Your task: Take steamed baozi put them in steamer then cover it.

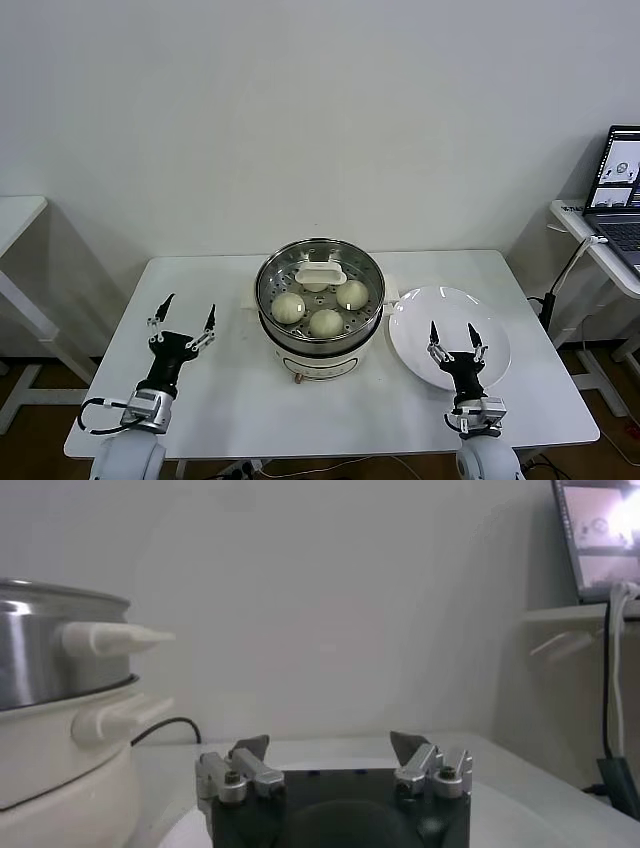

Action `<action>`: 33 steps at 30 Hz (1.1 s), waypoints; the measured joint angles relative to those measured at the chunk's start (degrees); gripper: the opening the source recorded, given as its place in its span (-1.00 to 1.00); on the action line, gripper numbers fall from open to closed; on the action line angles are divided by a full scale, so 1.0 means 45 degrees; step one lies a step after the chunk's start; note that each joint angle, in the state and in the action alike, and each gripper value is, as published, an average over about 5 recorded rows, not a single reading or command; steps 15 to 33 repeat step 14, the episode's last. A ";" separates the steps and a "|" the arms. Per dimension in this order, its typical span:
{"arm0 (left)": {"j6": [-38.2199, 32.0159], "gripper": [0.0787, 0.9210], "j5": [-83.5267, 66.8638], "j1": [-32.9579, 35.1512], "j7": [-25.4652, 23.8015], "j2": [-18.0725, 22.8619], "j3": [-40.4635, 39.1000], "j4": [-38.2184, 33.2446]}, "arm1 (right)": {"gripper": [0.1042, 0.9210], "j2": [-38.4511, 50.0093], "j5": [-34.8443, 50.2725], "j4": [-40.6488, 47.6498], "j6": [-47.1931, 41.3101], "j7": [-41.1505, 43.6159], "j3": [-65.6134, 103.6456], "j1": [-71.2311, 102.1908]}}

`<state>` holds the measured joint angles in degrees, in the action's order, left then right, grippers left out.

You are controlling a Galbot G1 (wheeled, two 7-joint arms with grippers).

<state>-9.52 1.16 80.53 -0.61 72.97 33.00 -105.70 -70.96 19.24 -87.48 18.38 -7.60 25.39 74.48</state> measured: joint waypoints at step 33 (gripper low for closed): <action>-0.0937 0.77 -0.0600 0.0239 -0.0030 -0.0065 0.0325 0.0602 | 0.76 -0.0040 0.0074 -0.0125 -0.0041 0.0004 -0.0061 0.0078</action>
